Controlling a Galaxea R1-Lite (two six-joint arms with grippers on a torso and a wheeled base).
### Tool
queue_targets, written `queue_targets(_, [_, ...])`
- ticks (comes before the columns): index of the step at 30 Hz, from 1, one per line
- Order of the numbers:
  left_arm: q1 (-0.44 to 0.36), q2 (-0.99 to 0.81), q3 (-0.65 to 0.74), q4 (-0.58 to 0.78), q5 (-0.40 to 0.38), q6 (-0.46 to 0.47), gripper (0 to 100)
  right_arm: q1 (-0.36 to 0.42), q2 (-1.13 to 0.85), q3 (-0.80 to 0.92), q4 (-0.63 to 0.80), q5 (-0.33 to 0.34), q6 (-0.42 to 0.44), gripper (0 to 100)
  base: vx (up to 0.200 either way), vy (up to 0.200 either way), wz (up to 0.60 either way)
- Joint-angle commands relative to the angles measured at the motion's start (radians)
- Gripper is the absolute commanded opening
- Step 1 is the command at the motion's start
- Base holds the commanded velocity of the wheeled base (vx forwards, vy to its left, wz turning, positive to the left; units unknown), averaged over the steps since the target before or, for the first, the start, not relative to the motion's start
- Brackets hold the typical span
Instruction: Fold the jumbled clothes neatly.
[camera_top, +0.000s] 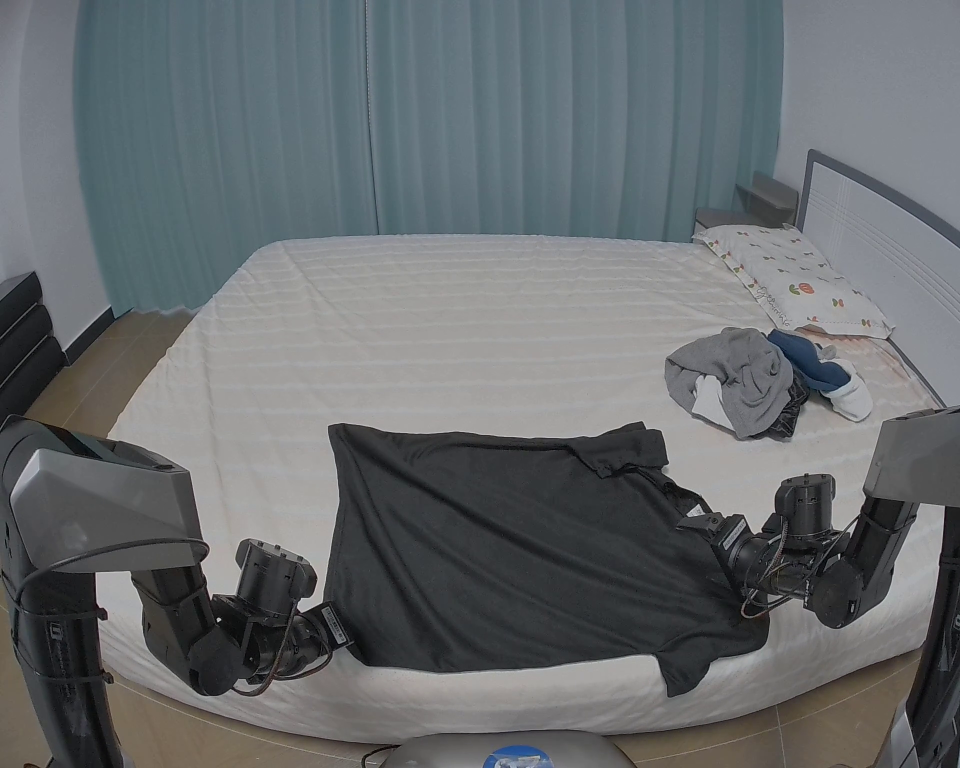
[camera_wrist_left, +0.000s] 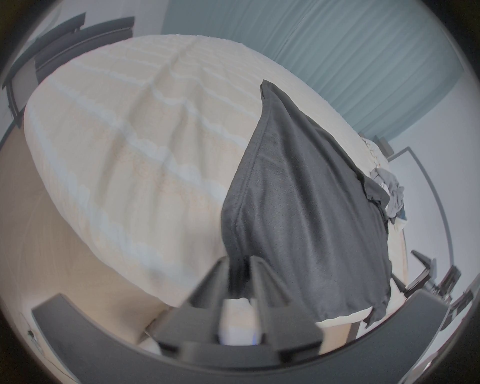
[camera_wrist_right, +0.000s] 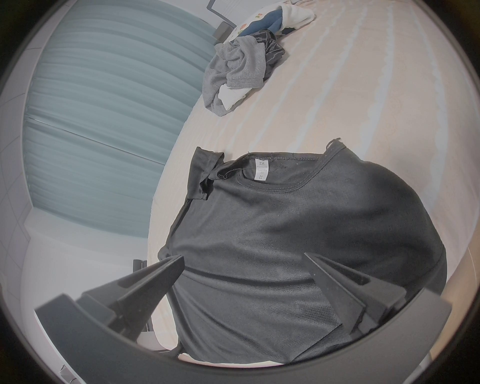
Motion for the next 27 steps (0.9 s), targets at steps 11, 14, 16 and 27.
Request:
queue_targets(11, [0.039,-0.024,0.089,0.011,0.082,0.154,0,0.0,-0.011,0.017,-0.009,-0.001,-0.007,100,0.0,0.0,0.0])
queue_targets(14, [0.058,-0.055,0.098,0.048,0.083,0.188,0,0.0,-0.011,0.021,-0.009,-0.004,-0.008,100,0.0,0.0,0.0])
queue_targets(16, [0.07,-0.083,0.098,0.086,0.083,0.197,0,0.0,-0.011,0.023,-0.009,-0.004,-0.012,100,0.0,0.0,0.0])
queue_targets(27, [0.113,-0.133,0.101,0.209,0.088,0.262,0,0.004,-0.011,0.026,-0.009,-0.004,-0.013,100,0.0,0.0,0.0])
